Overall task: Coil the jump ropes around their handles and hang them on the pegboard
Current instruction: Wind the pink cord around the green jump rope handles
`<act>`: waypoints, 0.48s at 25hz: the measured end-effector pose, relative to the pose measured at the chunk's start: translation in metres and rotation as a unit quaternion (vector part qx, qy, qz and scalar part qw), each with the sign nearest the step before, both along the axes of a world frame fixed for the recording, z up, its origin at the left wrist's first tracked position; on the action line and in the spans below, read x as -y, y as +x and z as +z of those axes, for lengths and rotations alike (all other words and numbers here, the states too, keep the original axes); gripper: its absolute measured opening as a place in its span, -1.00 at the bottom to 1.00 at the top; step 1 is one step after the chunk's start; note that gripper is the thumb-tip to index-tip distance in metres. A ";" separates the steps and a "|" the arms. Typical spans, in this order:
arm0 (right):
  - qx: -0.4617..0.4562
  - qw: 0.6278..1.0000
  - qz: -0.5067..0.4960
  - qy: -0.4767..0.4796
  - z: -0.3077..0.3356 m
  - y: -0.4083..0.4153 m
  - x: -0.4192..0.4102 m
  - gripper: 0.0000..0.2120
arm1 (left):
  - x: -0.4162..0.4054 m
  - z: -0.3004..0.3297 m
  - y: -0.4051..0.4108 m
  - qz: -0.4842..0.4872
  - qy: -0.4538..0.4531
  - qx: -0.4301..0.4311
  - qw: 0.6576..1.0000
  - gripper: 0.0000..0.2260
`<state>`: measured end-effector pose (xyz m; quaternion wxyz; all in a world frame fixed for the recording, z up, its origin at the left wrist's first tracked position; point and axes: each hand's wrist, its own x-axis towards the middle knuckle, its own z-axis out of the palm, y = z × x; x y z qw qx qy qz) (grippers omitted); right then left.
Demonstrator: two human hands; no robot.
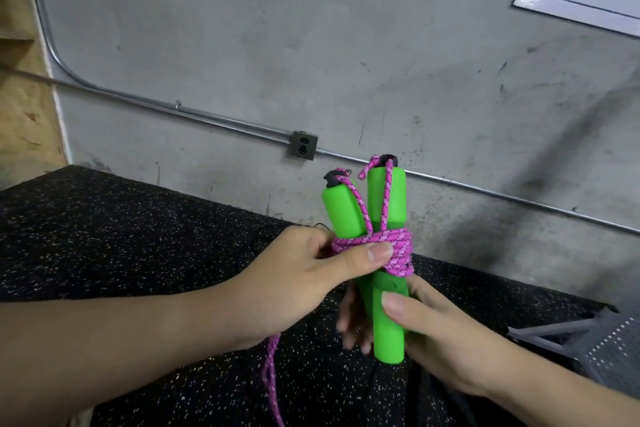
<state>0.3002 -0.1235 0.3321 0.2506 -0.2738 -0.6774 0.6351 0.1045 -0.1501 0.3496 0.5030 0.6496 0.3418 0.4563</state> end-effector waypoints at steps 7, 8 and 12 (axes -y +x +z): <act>0.020 0.996 -0.074 0.035 0.007 -0.006 0.001 -0.83 | -0.005 -0.008 -0.003 0.017 0.030 -0.046 0.998 -0.71; 0.022 0.995 -0.084 0.048 0.007 -0.007 0.001 -0.85 | -0.005 -0.009 -0.002 0.039 0.042 -0.047 0.997 -0.80; 0.063 0.984 -0.129 0.104 0.003 -0.010 -0.004 -0.88 | -0.006 -0.013 0.003 0.110 0.074 -0.076 0.988 -0.83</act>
